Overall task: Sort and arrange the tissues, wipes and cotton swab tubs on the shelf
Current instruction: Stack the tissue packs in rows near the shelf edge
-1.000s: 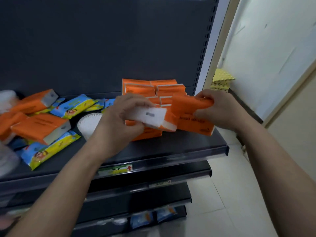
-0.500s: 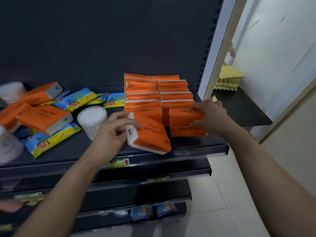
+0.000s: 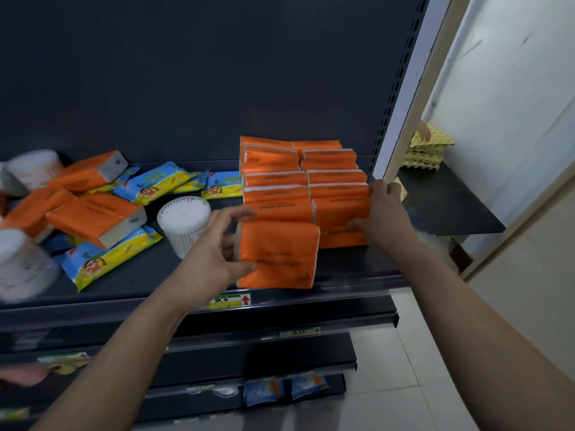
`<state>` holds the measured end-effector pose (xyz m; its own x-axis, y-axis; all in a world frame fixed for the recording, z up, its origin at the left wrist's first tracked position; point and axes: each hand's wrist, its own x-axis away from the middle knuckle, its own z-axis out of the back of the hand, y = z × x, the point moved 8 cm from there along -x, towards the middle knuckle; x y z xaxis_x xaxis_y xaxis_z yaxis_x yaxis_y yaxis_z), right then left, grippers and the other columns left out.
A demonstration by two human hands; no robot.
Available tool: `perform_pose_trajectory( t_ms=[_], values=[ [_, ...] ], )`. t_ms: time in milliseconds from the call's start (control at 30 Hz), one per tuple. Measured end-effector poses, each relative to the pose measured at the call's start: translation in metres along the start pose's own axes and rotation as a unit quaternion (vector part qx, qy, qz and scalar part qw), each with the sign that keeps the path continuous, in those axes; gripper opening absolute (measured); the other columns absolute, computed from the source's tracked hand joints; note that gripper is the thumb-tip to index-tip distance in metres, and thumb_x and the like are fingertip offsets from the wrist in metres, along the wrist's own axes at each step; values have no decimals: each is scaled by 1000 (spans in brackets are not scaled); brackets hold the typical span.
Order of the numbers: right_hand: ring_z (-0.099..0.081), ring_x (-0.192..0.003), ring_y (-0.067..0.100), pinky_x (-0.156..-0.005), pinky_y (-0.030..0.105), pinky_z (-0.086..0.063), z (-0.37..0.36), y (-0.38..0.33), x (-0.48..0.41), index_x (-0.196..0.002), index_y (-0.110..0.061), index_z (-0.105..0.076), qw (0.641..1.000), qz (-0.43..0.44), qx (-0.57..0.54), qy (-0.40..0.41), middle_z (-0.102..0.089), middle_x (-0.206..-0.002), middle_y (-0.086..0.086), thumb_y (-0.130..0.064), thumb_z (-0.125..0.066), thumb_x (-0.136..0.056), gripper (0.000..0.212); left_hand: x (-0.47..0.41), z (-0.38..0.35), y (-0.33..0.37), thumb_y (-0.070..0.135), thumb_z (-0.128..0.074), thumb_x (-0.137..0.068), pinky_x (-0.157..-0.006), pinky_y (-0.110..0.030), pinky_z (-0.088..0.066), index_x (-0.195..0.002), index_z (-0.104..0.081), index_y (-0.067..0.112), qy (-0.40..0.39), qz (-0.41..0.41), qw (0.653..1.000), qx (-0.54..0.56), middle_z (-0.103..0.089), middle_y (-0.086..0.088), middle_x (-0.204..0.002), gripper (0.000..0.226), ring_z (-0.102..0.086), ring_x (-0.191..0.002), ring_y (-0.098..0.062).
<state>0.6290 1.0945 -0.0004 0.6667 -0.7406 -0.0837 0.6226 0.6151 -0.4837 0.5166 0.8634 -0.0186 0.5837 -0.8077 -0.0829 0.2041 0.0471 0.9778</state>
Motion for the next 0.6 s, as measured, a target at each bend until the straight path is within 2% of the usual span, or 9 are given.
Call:
perform_pose_trajectory(
  t_ms=[67,133,200,300,400,500,600],
  values=[
    [-47,-115,32,-92,42,-42,1,0,0,-121,-9,-37,1000,-8,3,-4,-39,-129,14,-16,-74,-77,58,-4,4,1,-16,-67,-73,-79,-34,-57,-120,-46,40,8,-15,999,-37,-41,-1,-122,76,-62,-101,-19],
    [-48,-113,31,-90,41,-43,2,0,0,-119,-10,-39,1000,-10,14,-4,-44,-126,13,-18,-74,-77,55,-10,6,0,-11,-69,-72,-87,-28,-53,-115,-50,42,23,-33,991,-125,-37,11,-114,72,-51,-110,-11],
    [-50,-112,31,-89,41,-44,4,-1,0,-119,-10,-40,1000,-12,26,-7,-46,-124,13,-19,-72,-79,52,-14,7,0,-7,-71,-72,-92,-20,-46,-110,-51,42,33,-58,979,-192,-34,20,-109,66,-43,-110,-1],
    [-51,-112,32,-88,41,-44,5,-2,2,-124,-12,-40,999,-21,45,-20,-45,-127,14,-20,-70,-81,54,-20,8,-2,-6,-70,-72,-86,-2,-36,-111,-50,37,48,-86,961,-259,-31,26,-107,62,-35,-106,16],
    [-49,-114,32,-89,39,-44,10,-3,3,-129,-13,-41,998,-20,61,-16,-42,-129,14,-20,-68,-82,55,-24,12,-7,-5,-71,-72,-86,-4,-33,-111,-50,38,68,-94,951,-287,-33,20,-104,62,-36,-103,6],
    [-45,-116,30,-90,38,-43,17,-9,2,-125,-11,-46,996,-1,84,7,-44,-126,14,-15,-62,-84,45,-27,10,-8,-2,-72,-72,-92,-10,-31,-113,-49,40,73,-106,945,-301,-33,13,-107,63,-35,-109,-3],
    [-44,-115,29,-90,37,-41,20,-17,2,-120,-10,-52,995,26,95,21,-48,-121,13,-11,-56,-87,34,-28,5,-6,0,-73,-72,-90,0,-29,-114,-49,39,67,-110,946,-299,-34,9,-111,61,-34,-108,0]
  ],
)
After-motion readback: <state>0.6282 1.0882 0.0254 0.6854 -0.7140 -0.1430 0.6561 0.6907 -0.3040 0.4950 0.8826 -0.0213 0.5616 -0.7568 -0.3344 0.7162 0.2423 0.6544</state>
